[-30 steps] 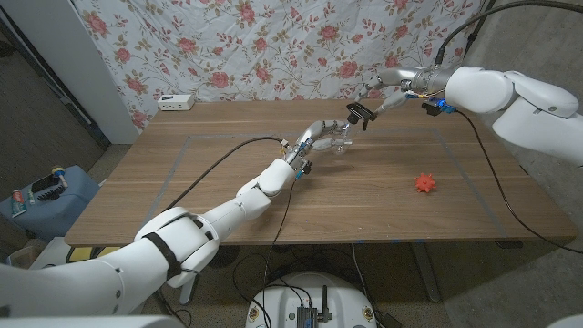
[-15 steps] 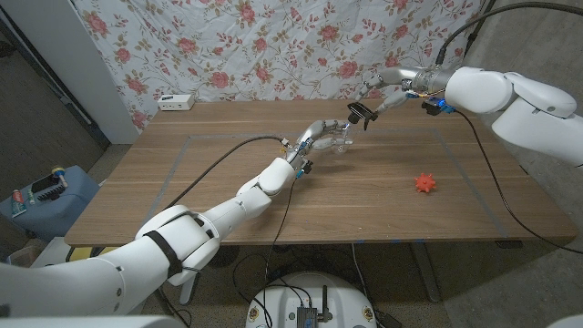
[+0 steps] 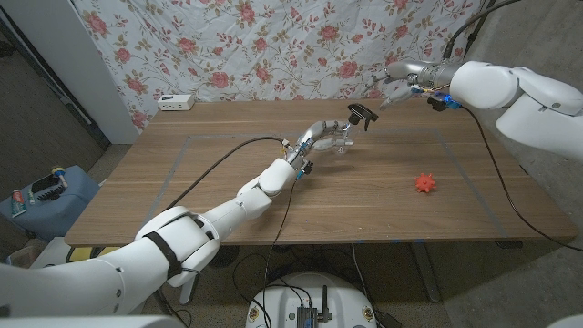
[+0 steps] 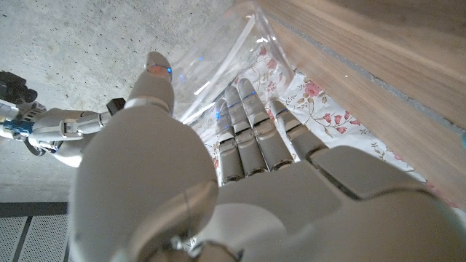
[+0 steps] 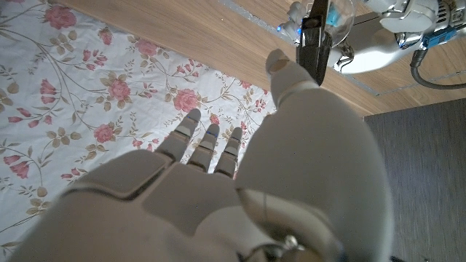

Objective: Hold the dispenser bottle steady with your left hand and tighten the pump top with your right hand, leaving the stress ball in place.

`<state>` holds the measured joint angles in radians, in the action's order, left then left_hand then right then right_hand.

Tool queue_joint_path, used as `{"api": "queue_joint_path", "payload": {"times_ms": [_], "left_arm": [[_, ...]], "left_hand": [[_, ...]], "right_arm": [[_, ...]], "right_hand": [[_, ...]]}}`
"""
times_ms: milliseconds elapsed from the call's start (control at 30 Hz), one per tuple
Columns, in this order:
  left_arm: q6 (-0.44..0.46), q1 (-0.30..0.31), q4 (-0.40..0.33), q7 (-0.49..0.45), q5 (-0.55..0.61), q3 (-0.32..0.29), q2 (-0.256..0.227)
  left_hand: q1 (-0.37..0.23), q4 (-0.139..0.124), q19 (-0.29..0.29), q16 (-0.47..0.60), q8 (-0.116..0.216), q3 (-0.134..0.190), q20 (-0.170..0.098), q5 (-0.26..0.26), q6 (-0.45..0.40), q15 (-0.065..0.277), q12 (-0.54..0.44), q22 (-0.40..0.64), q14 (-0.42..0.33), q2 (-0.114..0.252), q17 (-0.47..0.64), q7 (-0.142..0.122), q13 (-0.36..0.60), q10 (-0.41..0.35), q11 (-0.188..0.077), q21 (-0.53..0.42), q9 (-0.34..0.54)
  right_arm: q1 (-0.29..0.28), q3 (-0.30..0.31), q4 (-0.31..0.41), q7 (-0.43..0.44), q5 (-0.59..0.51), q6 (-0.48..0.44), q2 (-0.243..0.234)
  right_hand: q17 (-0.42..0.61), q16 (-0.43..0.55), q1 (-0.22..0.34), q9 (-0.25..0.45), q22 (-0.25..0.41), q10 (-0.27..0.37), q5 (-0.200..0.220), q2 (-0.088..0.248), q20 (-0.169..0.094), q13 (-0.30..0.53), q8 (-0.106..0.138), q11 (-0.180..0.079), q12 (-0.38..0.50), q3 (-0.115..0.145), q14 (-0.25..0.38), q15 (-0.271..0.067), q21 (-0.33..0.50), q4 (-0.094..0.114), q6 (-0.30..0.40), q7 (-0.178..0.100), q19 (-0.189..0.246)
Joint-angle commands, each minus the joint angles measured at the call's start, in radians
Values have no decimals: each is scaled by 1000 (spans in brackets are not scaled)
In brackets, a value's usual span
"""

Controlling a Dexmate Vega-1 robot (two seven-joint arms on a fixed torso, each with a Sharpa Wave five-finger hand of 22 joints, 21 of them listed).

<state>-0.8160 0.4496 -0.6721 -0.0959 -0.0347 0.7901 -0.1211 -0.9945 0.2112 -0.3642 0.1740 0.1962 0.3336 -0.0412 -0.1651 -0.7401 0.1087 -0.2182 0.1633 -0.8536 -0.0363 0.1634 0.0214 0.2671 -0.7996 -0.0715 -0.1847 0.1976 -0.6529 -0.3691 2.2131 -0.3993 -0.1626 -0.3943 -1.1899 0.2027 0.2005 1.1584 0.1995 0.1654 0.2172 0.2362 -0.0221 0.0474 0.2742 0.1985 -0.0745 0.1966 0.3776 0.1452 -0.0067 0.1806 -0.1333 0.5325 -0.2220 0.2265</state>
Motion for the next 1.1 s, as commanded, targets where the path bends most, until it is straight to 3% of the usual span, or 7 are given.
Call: {"api": "queue_joint_path", "payload": {"times_ms": [33,167,433,500,833,1100], "left_arm": [[-29,-22,52,1,-4,5,18],[-28,-23,52,-1,-4,6,17],[-21,-20,44,-1,-7,6,15],[-19,-19,43,-3,-6,7,15],[-20,-24,49,11,-16,6,19],[-44,-37,68,39,-34,2,25]], "left_hand": [[53,-62,-10,4,4,71,-113,-8,-122,64,-3,2,-6,68,0,-40,3,-9,0,0,3],[54,-62,-10,4,5,72,-113,-8,-123,64,-4,2,-6,67,0,-43,3,-10,2,0,3],[54,-61,-10,3,5,73,-113,-8,-123,66,-4,2,-5,67,0,-43,4,-12,-1,0,3],[54,-61,-10,3,4,73,-113,-8,-123,66,-4,2,-5,67,0,-43,4,-12,-2,0,3],[55,-61,-10,3,5,75,-113,-8,-124,65,-4,2,-4,66,0,-41,4,-12,-3,0,4],[57,-60,-11,3,5,74,-114,-7,-126,66,-4,2,-2,62,0,-43,3,-13,-4,0,3]], "right_arm": [[31,-7,65,-43,6,-104,-25],[29,-3,58,-36,20,-76,-30],[-24,42,18,33,82,55,-31],[-32,49,11,43,92,80,-30],[-30,45,-25,51,86,175,-26],[44,-10,-45,-35,10,235,-17]], "right_hand": [[5,5,-18,2,2,-4,-5,-4,12,1,-8,15,-1,-10,-5,8,4,5,-16,0,-1],[5,6,-16,3,2,-8,-5,0,10,0,-9,11,-1,-10,-6,7,4,3,-24,0,-3],[-3,4,78,8,2,-12,2,21,-3,-3,13,-42,8,16,-18,-19,4,-42,0,-1,-15],[-5,3,95,9,2,-18,1,21,-5,-3,20,-54,7,19,-21,-23,3,-44,19,0,-19],[-5,2,118,11,2,-20,1,16,-16,-5,33,-64,9,25,-25,-37,5,-45,58,0,-18],[-5,5,117,12,2,-19,0,3,-24,-6,42,-68,11,23,-20,-46,9,-39,89,0,-7]]}}
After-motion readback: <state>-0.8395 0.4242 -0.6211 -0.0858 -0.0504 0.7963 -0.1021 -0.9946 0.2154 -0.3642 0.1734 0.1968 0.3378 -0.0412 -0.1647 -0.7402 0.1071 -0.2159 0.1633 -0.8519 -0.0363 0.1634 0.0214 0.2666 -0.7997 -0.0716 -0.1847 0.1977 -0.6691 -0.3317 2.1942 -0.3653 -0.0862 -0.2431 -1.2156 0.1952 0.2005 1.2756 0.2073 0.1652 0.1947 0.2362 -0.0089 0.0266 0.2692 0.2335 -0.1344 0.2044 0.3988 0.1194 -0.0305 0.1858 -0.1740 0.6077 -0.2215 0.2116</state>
